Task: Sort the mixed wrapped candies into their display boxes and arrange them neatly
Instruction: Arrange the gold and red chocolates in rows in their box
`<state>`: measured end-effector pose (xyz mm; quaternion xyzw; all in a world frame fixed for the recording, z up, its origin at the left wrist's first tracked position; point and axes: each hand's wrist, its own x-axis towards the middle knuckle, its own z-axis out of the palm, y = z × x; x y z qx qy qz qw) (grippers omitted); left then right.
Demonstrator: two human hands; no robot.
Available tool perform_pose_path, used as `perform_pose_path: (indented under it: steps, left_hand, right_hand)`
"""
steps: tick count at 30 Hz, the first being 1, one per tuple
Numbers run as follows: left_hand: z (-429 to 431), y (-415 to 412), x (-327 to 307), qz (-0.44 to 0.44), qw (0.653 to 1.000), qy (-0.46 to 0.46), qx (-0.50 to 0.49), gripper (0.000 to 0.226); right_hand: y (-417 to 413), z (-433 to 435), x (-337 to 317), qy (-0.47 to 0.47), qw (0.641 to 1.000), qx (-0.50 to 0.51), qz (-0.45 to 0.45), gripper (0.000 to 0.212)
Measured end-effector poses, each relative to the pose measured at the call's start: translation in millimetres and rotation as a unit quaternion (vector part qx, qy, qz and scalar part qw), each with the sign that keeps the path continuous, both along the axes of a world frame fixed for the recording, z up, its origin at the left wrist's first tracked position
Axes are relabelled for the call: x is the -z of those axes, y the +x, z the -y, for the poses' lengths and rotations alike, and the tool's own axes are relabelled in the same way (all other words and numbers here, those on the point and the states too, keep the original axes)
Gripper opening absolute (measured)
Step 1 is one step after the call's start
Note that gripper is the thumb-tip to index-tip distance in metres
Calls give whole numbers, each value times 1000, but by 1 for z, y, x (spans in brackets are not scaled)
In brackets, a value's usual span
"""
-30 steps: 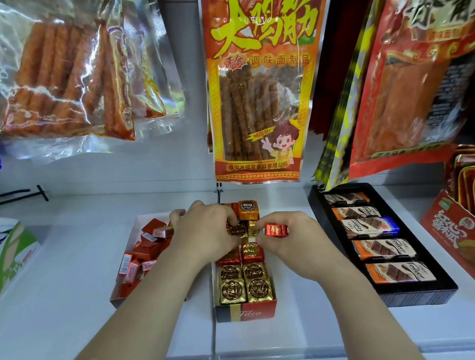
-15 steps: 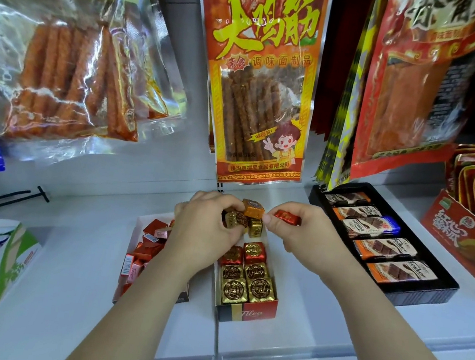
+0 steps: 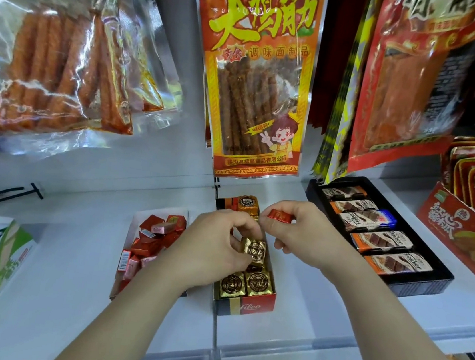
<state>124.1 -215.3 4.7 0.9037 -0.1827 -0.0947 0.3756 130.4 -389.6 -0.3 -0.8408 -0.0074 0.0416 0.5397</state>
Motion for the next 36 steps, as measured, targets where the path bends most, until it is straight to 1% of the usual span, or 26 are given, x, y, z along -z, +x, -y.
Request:
perform_pose_path:
  steps: [2, 5, 9, 13, 16, 25, 26, 28, 31, 33, 36]
  left_hand:
    - [0, 1, 1, 16, 1000, 25, 0, 32]
    - [-3, 2, 0, 17, 998, 57, -5, 25]
    - [-5, 3, 0, 10, 997, 76, 3, 26]
    - [-2, 1, 1, -9, 998, 59, 18, 28]
    - [-2, 2, 0, -14, 998, 56, 22, 25]
    - [1, 2, 2, 12, 995, 87, 38, 22]
    - [0, 3, 2, 20, 996, 81, 29, 20]
    - [-2, 8, 1, 70, 996, 59, -23, 17]
    - [0, 23, 1, 151, 981, 26, -121, 22]
    - [7, 34, 7, 171, 975, 54, -133, 33]
    - [19, 41, 19, 175, 972, 118, -107, 44]
  right_hand:
    - [-1, 0, -2, -2, 1000, -8, -16, 9]
    - [-1, 0, -3, -1, 999, -24, -41, 14]
    - [-2, -1, -6, 10, 998, -23, -52, 18]
    - [-2, 0, -4, -44, 999, -29, -10, 27]
    - [0, 1, -1, -42, 999, -15, 23, 33]
    - [4, 1, 7, -35, 998, 35, 47, 35]
    - [5, 1, 8, -37, 997, 45, 49, 36]
    - [6, 2, 8, -42, 995, 69, 53, 40]
    - [7, 2, 6, -48, 993, 97, 56, 42]
    - [6, -1, 5, -49, 992, 99, 62, 42]
    - [4, -5, 4, -43, 993, 90, 66, 41]
